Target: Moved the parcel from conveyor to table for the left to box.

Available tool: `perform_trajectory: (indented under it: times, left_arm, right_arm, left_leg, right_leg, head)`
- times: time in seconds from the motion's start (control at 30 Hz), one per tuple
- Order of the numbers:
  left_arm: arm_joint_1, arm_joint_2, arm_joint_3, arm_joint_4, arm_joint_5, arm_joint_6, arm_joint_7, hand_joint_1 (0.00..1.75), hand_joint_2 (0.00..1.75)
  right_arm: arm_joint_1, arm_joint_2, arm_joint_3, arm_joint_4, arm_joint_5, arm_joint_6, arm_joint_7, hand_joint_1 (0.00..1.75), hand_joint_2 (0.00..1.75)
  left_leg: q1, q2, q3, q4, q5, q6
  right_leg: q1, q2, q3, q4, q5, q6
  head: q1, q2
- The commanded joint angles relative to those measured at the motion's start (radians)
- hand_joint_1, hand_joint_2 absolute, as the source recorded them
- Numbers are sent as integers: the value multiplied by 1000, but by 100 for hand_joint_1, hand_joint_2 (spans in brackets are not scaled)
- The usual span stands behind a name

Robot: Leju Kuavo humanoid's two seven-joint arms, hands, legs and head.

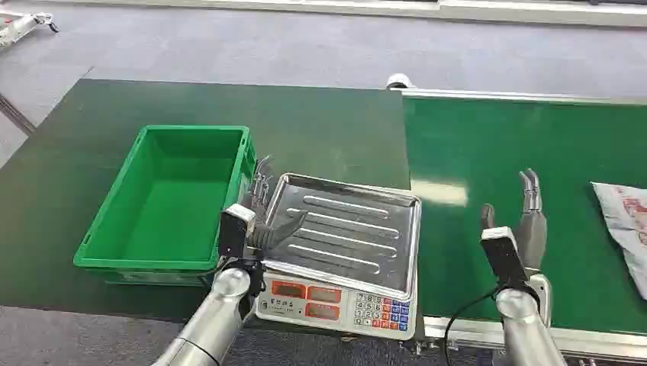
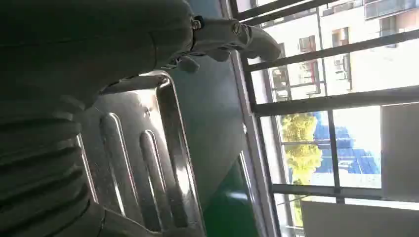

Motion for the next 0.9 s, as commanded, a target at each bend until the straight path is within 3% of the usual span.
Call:
perform_trajectory:
  times: [0.03, 0.07, 0.37, 0.5, 0.63, 0.77, 0.8, 0.9]
  left_arm:
    - [-8, 14, 22, 29, -13, 4, 5, 0, 175]
    - [-10, 15, 27, 31, -15, 6, 5, 0, 175]
    - [-18, 12, 35, 38, -24, 1, 5, 0, 175]
    - [-17, 8, 36, 38, -28, -2, 5, 0, 175]
    - [-23, 4, 40, 53, -38, 4, 5, 0, 175]
    - [-19, 4, 41, 54, -38, 3, 5, 0, 175]
    - [-19, 3, 42, 54, -39, -2, 5, 0, 175]
    - [-19, -2, 40, 60, -43, -3, 5, 0, 175]
  right_arm:
    - [68, 34, -114, -272, 186, 19, 129, 0, 0]
    - [71, 47, -121, -276, 269, 11, 157, 0, 0]
    - [52, 84, -162, -265, 467, -31, 246, 0, 0]
    - [57, 72, -223, -262, 500, -44, 284, 0, 0]
    - [43, 62, -346, -216, 612, -91, 397, 0, 0]
    - [46, 53, -414, -211, 580, -121, 410, 0, 0]
    - [52, 54, -463, -214, 448, -126, 349, 0, 0]
    - [60, 38, -530, -179, 386, -145, 312, 0, 0]
  left_leg:
    - [0, 0, 1, -1, -1, -1]
    - [1, 0, 3, -1, -1, -1]
    - [1, 2, 2, -1, -1, 0]
    - [0, 1, 1, -1, 0, 0]
    - [0, 1, 1, -1, 0, 0]
    - [1, -1, 3, -1, -1, 0]
    - [0, -2, 2, -1, 0, 0]
    - [0, -2, 2, -1, -1, 1]
  right_leg:
    - [0, -1, 1, 0, -1, -1]
    - [1, -1, 3, -2, -1, -1]
    - [1, 1, 2, -2, 0, -1]
    - [1, 0, 2, -1, 0, -1]
    - [1, 0, 2, -1, 0, 0]
    - [1, -3, 4, -3, -1, -1]
    - [0, -3, 3, -2, -1, -1]
    - [1, -3, 3, -2, -1, 0]
  head:
    - [0, 0]
    - [0, 0]
    - [0, 0]
    - [0, 0]
    - [0, 0]
    - [0, 0]
    - [0, 0]
    - [0, 0]
